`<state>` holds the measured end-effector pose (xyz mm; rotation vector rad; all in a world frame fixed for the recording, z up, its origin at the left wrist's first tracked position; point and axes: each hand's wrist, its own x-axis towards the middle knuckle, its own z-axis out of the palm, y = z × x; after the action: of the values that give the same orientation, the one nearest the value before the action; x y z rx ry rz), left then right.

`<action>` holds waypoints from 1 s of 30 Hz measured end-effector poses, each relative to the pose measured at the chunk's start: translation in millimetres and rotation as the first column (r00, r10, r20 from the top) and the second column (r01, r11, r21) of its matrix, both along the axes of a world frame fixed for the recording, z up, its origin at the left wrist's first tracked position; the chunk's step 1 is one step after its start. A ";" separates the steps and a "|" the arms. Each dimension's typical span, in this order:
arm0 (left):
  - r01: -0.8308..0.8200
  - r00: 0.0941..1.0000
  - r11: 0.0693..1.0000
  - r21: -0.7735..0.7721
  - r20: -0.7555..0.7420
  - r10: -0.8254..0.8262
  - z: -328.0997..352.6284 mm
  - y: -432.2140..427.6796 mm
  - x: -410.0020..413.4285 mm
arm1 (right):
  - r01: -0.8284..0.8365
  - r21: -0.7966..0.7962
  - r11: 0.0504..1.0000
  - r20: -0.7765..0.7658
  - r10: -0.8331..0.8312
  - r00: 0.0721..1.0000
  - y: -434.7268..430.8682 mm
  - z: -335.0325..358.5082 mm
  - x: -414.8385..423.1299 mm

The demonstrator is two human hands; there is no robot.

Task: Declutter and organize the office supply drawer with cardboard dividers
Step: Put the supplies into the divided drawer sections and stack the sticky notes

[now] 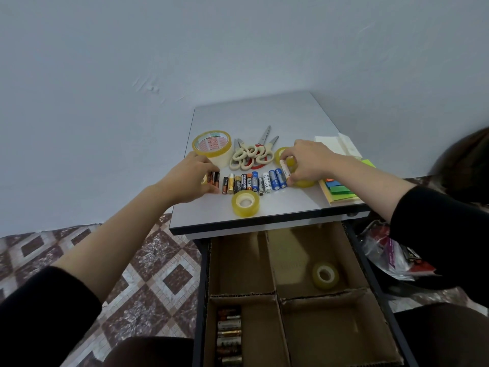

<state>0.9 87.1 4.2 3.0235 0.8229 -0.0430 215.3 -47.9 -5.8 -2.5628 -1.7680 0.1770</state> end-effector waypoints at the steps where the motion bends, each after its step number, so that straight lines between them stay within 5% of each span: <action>1: -0.009 1.000 1.000 -0.016 0.022 0.010 1.5 -1.2 -2.3 | 0.005 0.009 1.000 0.004 -0.005 1.000 -1.9 2.6 -0.7; 7: -0.021 0.987 0.992 -0.124 0.157 0.041 10.8 -17.9 -17.1 | 0.025 0.095 0.995 -0.084 -0.017 0.996 -19.1 16.0 -9.1; 15: 0.067 0.937 0.948 -0.310 0.347 0.048 4.8 -64.1 -43.5 | 0.062 0.299 0.952 -0.459 0.086 0.884 -61.2 18.1 -46.4; 17: 0.089 0.918 0.925 -0.370 0.390 0.067 -0.9 -77.9 -51.8 | 0.142 0.316 0.938 -0.652 0.106 0.750 -73.7 13.1 -59.3; 20: 0.113 0.910 0.884 -0.453 0.405 0.091 -14.5 -98.6 -65.5 | 0.330 0.213 0.920 -0.965 0.147 0.216 -96.3 0.5 -78.5; 22: 0.125 0.915 0.837 -0.533 0.387 0.110 -29.5 -112.1 -77.0 | 0.374 0.102 0.922 -0.987 0.140 -0.075 -110.4 -15.4 -90.3; 25: 0.107 0.945 0.787 -0.608 0.308 0.109 -57.2 -130.4 -91.0 | 0.374 -0.014 0.927 -0.976 0.069 -0.208 -125.5 -47.7 -102.3; 30: 0.048 0.986 0.758 -0.651 0.152 0.069 -100.6 -144.2 -99.2 | 0.352 -0.140 0.925 -0.963 -0.044 -0.266 -133.8 -95.3 -113.5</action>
<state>-98.3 -57.1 -96.4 2.3161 0.6328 -0.0601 101.8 -181.7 -101.1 -1.2840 -0.4732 1.4636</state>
